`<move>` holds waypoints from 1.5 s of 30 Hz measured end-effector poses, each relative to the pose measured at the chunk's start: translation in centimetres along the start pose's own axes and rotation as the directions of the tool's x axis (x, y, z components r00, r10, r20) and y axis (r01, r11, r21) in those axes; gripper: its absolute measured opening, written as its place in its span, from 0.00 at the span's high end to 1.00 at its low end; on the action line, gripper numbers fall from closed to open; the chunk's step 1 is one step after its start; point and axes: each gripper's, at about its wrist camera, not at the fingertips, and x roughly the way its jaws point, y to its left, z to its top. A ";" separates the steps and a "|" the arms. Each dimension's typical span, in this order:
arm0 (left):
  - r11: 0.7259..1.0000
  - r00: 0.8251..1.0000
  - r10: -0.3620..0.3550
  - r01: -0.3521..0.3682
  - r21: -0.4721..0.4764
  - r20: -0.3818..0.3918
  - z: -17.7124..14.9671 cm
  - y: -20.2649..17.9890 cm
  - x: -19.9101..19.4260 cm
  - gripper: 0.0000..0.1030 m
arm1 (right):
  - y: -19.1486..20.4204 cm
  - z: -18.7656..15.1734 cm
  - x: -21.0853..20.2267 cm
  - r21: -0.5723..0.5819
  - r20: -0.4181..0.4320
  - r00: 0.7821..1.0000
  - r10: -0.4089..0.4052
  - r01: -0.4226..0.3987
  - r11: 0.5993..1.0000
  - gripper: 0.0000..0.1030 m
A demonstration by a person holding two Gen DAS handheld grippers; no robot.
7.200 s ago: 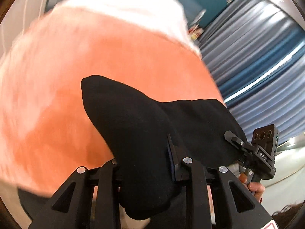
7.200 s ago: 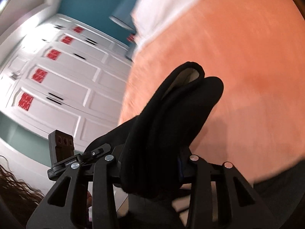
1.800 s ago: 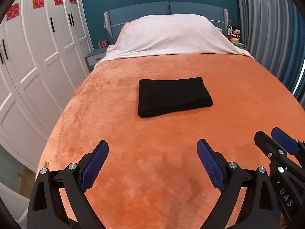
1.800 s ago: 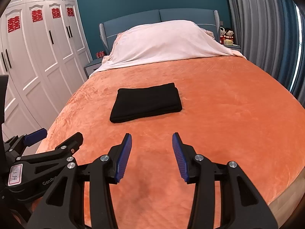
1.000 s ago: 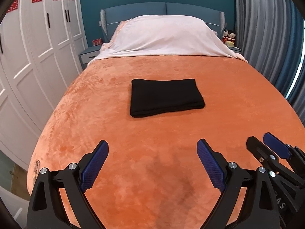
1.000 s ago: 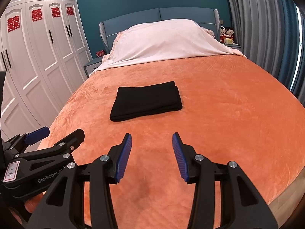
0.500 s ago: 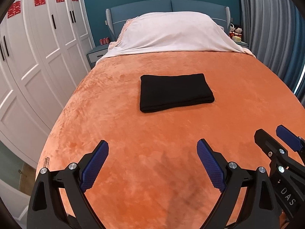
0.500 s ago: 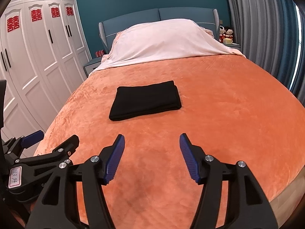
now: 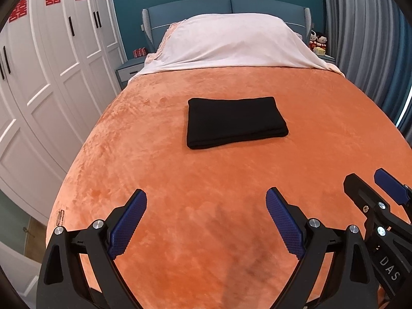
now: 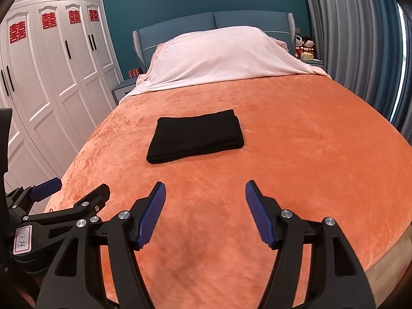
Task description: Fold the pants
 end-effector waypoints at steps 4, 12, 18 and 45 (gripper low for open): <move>1.000 1.000 0.003 -0.003 0.003 -0.004 -0.1 0.0 0.2 0.11 | 0.1 0.0 0.0 0.000 0.000 1.000 -0.001 0.001 1.000 0.39; 1.000 1.000 0.000 0.000 0.001 -0.006 -0.1 0.0 0.2 0.11 | 0.1 -0.1 0.0 0.000 -0.004 1.000 -0.001 0.001 1.000 0.39; 1.000 1.000 0.001 -0.001 -0.001 -0.007 -0.3 0.0 0.3 0.11 | 0.2 -0.1 0.0 -0.001 -0.004 1.000 -0.001 0.001 1.000 0.39; 1.000 1.000 0.003 -0.003 -0.001 -0.008 -0.4 0.0 0.4 0.11 | 0.1 0.0 0.1 -0.004 -0.007 1.000 0.001 -0.001 1.000 0.39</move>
